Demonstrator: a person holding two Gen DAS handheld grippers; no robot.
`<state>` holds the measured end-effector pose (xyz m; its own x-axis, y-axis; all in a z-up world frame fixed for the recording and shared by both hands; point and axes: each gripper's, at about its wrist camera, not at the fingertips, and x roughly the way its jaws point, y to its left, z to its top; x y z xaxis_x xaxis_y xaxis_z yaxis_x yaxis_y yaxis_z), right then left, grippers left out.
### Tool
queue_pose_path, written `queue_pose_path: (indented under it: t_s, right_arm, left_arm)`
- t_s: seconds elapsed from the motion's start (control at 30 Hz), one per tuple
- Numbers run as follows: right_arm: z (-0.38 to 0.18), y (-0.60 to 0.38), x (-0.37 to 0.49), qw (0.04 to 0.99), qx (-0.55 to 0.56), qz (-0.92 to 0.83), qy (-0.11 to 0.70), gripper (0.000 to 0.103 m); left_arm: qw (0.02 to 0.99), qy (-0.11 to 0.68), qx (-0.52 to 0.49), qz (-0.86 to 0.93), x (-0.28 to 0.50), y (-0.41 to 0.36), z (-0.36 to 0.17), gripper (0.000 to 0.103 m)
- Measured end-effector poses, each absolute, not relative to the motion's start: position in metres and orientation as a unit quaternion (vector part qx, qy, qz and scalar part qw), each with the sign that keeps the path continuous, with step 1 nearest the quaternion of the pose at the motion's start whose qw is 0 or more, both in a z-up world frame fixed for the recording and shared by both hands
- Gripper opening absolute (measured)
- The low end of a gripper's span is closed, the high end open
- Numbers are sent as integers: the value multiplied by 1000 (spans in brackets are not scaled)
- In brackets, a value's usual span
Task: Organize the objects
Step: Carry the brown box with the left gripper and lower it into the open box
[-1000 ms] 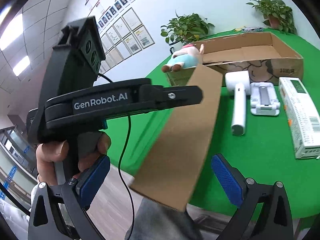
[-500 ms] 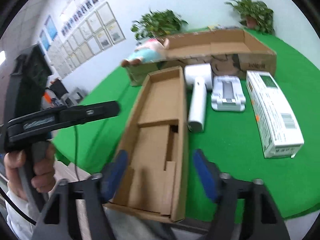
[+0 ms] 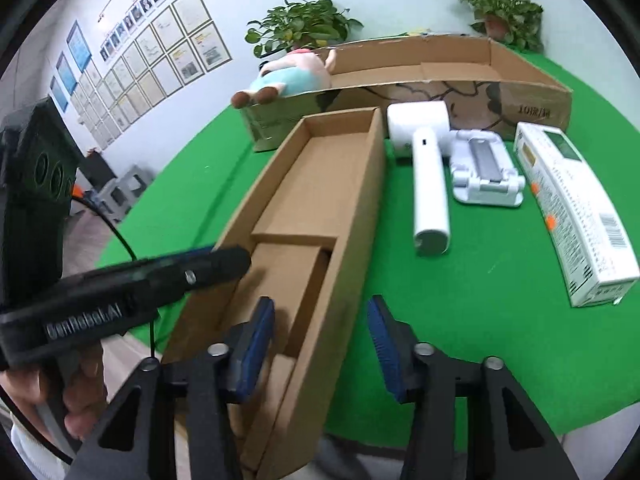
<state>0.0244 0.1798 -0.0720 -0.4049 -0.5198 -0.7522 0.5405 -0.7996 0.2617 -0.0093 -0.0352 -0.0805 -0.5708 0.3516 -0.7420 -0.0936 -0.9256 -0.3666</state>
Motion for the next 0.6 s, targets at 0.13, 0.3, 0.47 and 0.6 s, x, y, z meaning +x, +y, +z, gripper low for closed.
queue_pose_path:
  t_s: [0.13,0.3,0.47,0.6]
  right_arm:
    - [-70,187,38,316,430,-845,34,29]
    - [-69,193,41,318,438,-840,35,27]
    - [-67,183,34,307,435,-845,52,26]
    - [-66,179,27,296,439,-847,49,17]
  left_arm:
    - [118,-130,-453,874,5,-22,-78,18]
    - [86,-130,-459,875,17,-14,-77,17]
    - [87,-142,-462,871,16,-18,-77,16]
    - [72,-126,-458,877,15,-16,-74,13]
